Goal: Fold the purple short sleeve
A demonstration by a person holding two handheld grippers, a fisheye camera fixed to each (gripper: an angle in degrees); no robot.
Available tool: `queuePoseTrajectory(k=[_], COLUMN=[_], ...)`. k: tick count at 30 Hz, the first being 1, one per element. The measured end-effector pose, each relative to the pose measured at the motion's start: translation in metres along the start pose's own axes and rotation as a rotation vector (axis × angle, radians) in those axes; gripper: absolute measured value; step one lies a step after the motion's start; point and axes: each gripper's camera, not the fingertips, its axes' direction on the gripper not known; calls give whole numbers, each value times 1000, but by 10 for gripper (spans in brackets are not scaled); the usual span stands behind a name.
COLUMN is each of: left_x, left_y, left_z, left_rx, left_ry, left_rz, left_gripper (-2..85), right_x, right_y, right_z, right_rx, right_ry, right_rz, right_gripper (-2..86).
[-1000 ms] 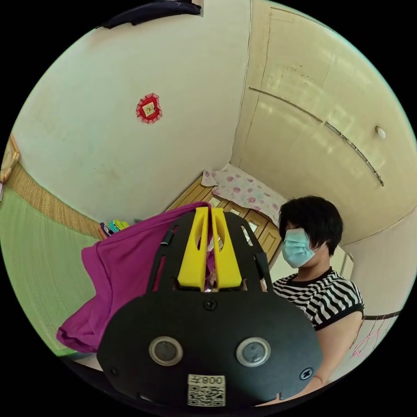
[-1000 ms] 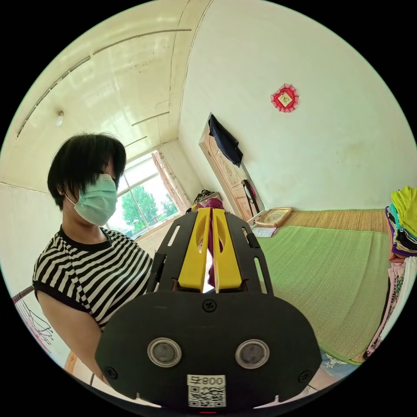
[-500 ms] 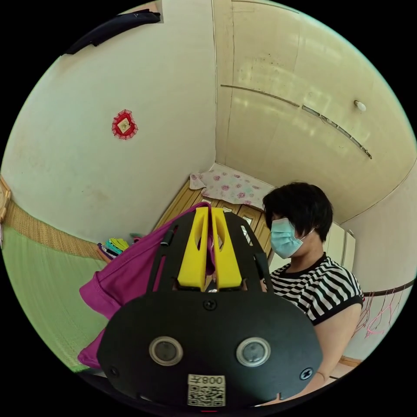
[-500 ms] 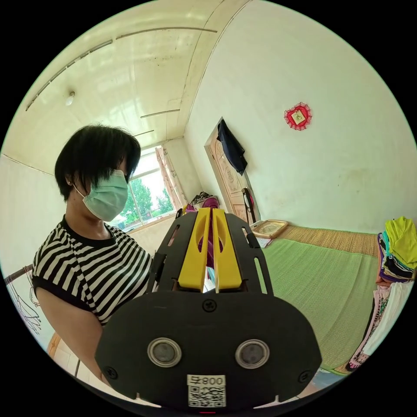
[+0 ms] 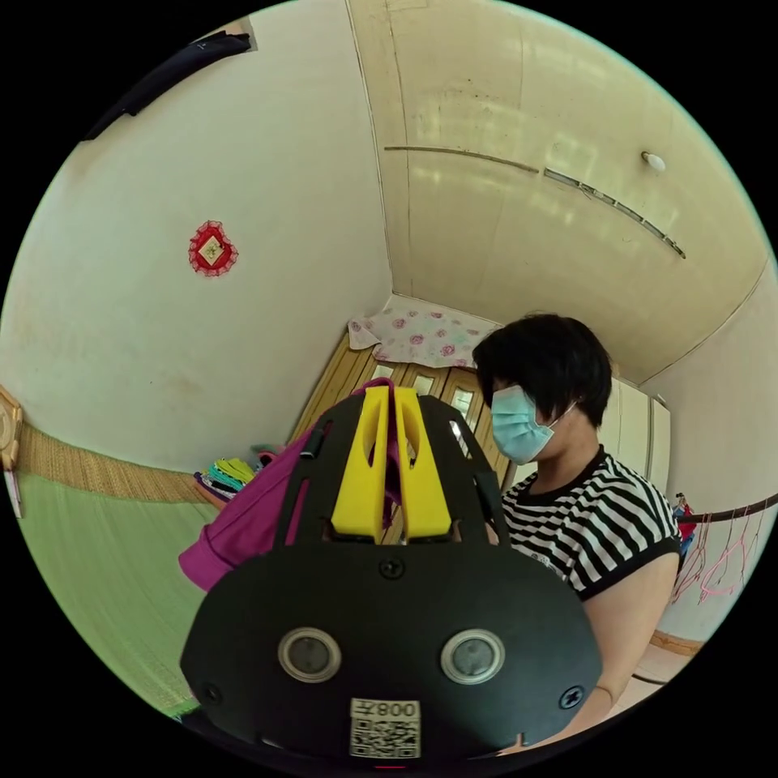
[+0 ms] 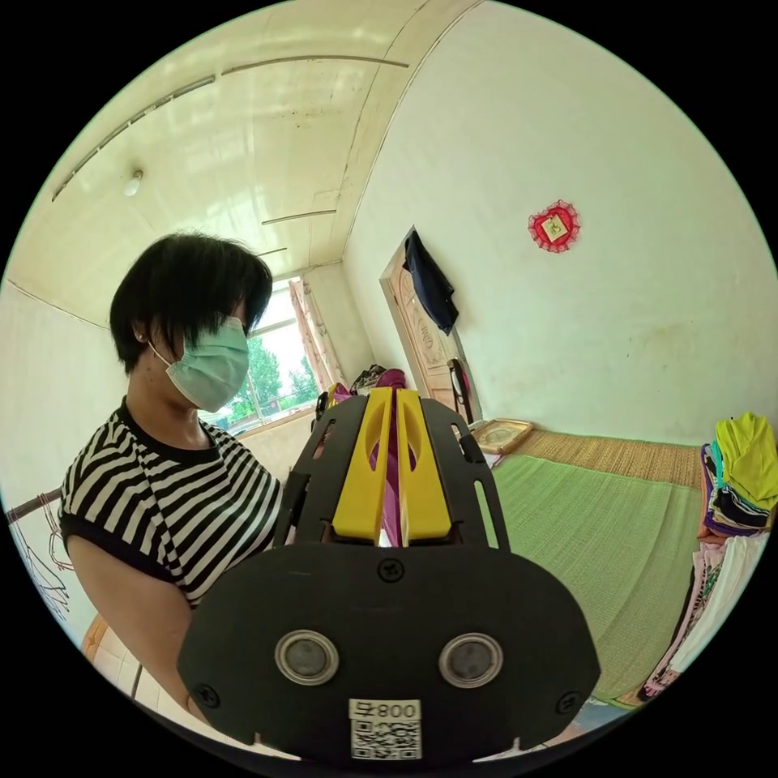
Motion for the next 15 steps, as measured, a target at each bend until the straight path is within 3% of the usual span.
queuePoseTrajectory(k=[6,10,15], left_x=[-31,-81,-191], left_y=[2,-5,-16], left_z=[7,25,65], left_rx=[2,-40,-136], left_ry=[-32,-150,-295], left_rz=[10,-1,-80], left_gripper=[9,10,14], right_x=[24,66,200], right_y=[-5,-17,-43], right_z=[38,73,143], right_rx=[-28,-62,-114], right_ry=[37,105,221], right_rz=[6,22,139], right_gripper=[3,3,4])
